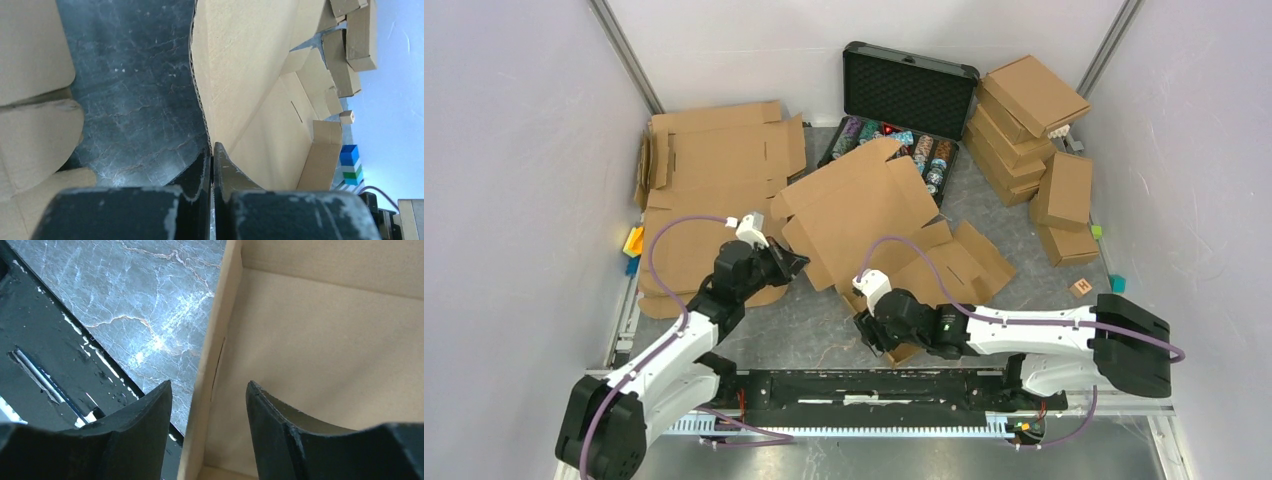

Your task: Fold the paper box

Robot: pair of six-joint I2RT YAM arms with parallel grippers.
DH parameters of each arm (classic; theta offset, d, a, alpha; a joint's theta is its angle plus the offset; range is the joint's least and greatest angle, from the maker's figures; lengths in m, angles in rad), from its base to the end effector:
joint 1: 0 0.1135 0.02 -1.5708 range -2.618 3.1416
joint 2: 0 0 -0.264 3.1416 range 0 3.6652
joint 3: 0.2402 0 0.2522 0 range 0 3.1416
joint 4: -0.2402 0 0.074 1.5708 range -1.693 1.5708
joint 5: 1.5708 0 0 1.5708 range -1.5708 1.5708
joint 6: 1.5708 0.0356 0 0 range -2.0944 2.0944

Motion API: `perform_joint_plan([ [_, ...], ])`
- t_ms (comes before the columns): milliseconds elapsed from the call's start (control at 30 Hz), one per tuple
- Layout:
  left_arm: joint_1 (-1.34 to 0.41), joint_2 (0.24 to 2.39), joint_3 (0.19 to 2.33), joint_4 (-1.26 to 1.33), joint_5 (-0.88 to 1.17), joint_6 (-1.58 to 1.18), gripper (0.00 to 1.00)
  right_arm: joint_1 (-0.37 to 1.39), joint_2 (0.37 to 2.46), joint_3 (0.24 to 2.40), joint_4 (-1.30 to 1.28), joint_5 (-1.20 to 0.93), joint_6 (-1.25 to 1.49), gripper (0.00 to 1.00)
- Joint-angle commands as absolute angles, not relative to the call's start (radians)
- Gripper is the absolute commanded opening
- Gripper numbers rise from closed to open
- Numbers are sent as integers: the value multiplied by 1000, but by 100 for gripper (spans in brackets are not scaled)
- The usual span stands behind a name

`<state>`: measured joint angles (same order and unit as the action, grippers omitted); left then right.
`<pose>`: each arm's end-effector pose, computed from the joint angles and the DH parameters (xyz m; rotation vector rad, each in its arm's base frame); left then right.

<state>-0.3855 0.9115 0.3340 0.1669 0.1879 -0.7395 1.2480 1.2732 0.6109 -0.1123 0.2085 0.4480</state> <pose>0.1793 -0.0799 0.1952 -0.2407 2.0775 -0.8959 0.0864 0.2352 0.1865 -0.8378 2.2530 0.5912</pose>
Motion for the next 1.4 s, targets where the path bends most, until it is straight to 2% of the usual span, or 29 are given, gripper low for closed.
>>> perform_joint_plan([
  [0, -430, 864, 377, 168, 159, -581, 2, 1265, 1286, 659, -135, 265, 462, 62],
  [100, -491, 838, 375, 167, 121, -521, 2, 1267, 1291, 662, -138, 281, 459, 60],
  [400, -619, 803, 365, 195, 112, -474, 2, 1267, 1344, 684, -114, 341, 452, 39],
  [633, -661, 756, 339, 178, 154, -487, 2, 1267, 1416, 734, -126, 449, 425, 30],
  [967, -675, 744, 319, 209, 173, -488, 2, 1223, 1495, 790, -56, 487, 394, 26],
  [1000, -675, 753, 318, 216, 143, -472, 2, 1220, 1505, 798, -35, 483, 394, 31],
  [1033, -675, 762, 315, 228, 112, -452, 2, 1217, 1519, 813, -19, 476, 393, 44],
  [1067, -675, 773, 316, 238, 84, -426, 2, 1217, 1531, 830, -12, 468, 386, 49],
  [1267, -675, 838, 329, 326, 3, -277, 2, 1188, 1479, 848, -25, 392, 336, 71],
  [1300, -676, 851, 326, 356, 4, -251, 2, 1188, 1445, 825, -19, 381, 321, 79],
  [1367, -675, 875, 326, 387, -75, -226, 2, 1187, 1377, 786, -31, 359, 304, 89],
])
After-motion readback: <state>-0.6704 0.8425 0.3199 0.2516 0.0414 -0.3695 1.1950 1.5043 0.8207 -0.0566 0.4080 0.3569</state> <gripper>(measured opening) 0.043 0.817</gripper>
